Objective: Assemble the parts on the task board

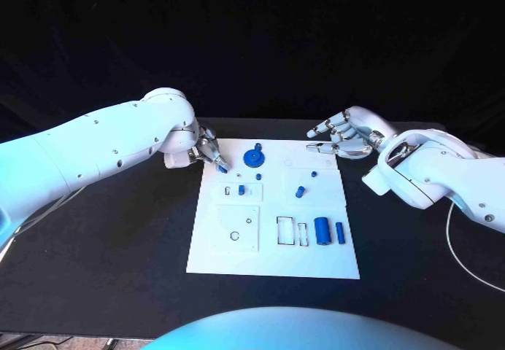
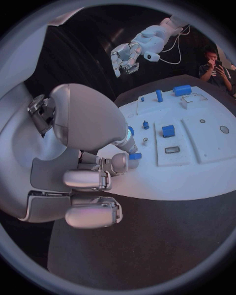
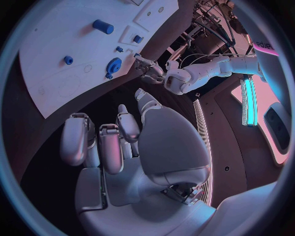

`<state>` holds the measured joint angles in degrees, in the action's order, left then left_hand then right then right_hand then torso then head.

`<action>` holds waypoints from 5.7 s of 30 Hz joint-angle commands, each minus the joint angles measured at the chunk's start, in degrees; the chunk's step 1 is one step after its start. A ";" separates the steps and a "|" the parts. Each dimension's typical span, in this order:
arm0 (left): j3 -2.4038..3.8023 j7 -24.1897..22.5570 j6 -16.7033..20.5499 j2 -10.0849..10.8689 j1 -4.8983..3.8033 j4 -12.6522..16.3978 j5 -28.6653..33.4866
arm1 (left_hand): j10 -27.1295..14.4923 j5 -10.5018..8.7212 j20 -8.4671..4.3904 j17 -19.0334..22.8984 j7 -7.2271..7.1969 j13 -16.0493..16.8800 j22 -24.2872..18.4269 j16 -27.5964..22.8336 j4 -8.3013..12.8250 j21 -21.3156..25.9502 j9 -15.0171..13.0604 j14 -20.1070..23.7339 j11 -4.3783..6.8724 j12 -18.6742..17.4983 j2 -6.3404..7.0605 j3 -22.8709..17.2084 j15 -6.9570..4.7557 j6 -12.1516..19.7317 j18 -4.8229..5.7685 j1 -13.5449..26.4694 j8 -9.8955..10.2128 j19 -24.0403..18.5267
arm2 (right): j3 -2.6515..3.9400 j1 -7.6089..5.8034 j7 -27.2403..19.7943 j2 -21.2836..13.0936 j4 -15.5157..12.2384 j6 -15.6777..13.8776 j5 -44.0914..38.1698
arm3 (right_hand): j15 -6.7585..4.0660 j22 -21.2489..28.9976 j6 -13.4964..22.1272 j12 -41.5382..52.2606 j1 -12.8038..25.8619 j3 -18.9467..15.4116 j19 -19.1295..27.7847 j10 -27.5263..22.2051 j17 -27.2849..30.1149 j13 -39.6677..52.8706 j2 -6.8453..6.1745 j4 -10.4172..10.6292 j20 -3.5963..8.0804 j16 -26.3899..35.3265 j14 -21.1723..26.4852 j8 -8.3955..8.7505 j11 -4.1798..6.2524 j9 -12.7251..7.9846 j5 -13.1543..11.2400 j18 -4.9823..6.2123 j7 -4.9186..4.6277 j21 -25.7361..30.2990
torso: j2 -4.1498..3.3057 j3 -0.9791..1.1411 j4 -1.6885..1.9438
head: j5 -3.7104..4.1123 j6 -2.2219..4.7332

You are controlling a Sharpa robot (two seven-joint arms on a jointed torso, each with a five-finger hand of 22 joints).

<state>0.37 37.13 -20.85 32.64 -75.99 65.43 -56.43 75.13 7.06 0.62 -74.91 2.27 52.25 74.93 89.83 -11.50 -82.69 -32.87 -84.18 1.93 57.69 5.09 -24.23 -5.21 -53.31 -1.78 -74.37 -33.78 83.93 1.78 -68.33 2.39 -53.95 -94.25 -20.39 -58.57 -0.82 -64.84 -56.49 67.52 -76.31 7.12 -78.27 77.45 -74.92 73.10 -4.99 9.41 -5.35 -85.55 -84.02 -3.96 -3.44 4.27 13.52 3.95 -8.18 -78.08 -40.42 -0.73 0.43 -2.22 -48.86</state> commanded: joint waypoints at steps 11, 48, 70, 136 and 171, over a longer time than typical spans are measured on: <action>-0.35 -5.50 8.18 6.64 0.53 12.16 -1.06 | 0.91 -0.08 0.15 -15.09 -0.07 0.33 9.58 0.17 8.92 -0.17 -0.33 -5.82 0.10 0.71 0.78 -9.67 -0.07 -0.42 -0.04 1.03 -0.55 3.74 | 0.00 0.27 -0.59 -0.08 0.02 0.73 -0.13 | -0.21 0.05 -0.36 0.24 0.50 -0.08 0.16 0.35 -7.74 0.07 0.28 0.12 0.33 0.22 -4.33 -0.22 0.17 0.05 0.22 1.00 -0.13 0.21 | 0.42 -0.06 0.43 | 0.59 -0.46; -1.17 -1.17 3.37 6.90 4.39 14.08 -5.24 | 1.44 -0.09 0.12 -15.09 -0.17 0.78 9.79 0.17 9.19 -0.41 -0.45 -5.82 0.19 1.23 1.17 -10.35 -0.12 -0.81 0.03 1.42 -0.64 3.85 | -0.01 0.52 -0.56 -0.31 -0.56 0.80 -0.08 | -0.22 0.07 -0.38 0.21 0.41 -0.11 0.16 0.34 -7.72 0.04 0.30 0.10 0.34 0.23 -4.33 -0.21 0.18 0.05 0.24 1.00 -0.12 0.23 | 0.48 0.04 0.54 | -0.16 -1.14; -1.18 1.57 2.42 6.30 4.42 13.93 -4.48 | 2.93 0.82 0.01 -15.09 -0.83 2.60 10.54 0.17 8.33 -1.28 -1.00 -5.82 0.62 3.02 1.70 -10.88 -0.39 -2.41 0.25 4.76 -1.33 4.19 | -0.01 0.52 -0.55 -0.46 -0.78 0.80 -0.07 | -0.22 0.07 -0.38 0.21 0.41 -0.11 0.16 0.34 -7.72 0.04 0.30 0.10 0.34 0.23 -4.33 -0.21 0.18 0.05 0.24 1.00 -0.12 0.23 | 0.47 0.05 0.58 | -0.31 -1.14; -0.49 3.71 9.99 5.69 4.31 13.17 -4.80 | 4.30 0.26 -0.79 -15.09 -1.90 3.99 12.75 0.17 -1.89 -3.79 -1.01 -5.82 1.50 3.98 2.16 10.65 -1.28 -6.04 0.90 18.05 -0.66 5.03 | -0.01 0.51 -0.93 -0.51 -0.64 0.57 0.11 | -0.23 0.37 -0.39 0.00 0.52 -0.33 0.27 0.22 -7.47 -0.13 0.34 0.26 0.37 0.41 -4.28 -0.18 0.17 0.04 0.24 1.05 -0.13 0.40 | 0.47 -0.02 0.55 | 0.15 -1.14; -2.19 -36.86 32.46 4.04 4.89 13.02 -16.27 | -22.12 0.46 5.85 33.01 5.70 -37.00 -26.60 -42.66 6.38 56.77 17.05 14.39 -7.61 -39.27 3.55 9.77 5.98 6.13 -8.78 -10.03 18.99 -14.45 | -0.02 0.52 -0.89 -0.38 -0.17 0.47 0.22 | -0.24 0.39 -0.41 0.05 0.50 -0.38 0.26 0.25 -7.50 -0.09 0.45 0.33 0.37 0.40 -4.29 -0.17 0.18 0.04 0.38 1.05 -0.11 0.42 | 0.47 -0.02 0.58 | 1.26 -0.73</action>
<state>-1.77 4.93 8.81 37.00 -71.18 78.67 -63.66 52.93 7.48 6.45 -42.28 8.16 15.95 48.55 47.01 -5.14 -25.95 -16.33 -68.85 -5.53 19.01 8.32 -14.89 0.88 -46.89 -9.86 -84.85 -15.27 68.72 1.76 -67.85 1.99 -54.40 -94.41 -20.26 -58.25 -0.82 -64.49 -56.49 67.52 -76.08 6.96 -78.06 77.45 -74.91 73.03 -4.76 9.57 -5.14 -85.33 -84.02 -3.96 -3.44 4.22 13.52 3.94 -8.18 -77.85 -39.98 -0.73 0.99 -0.99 -49.72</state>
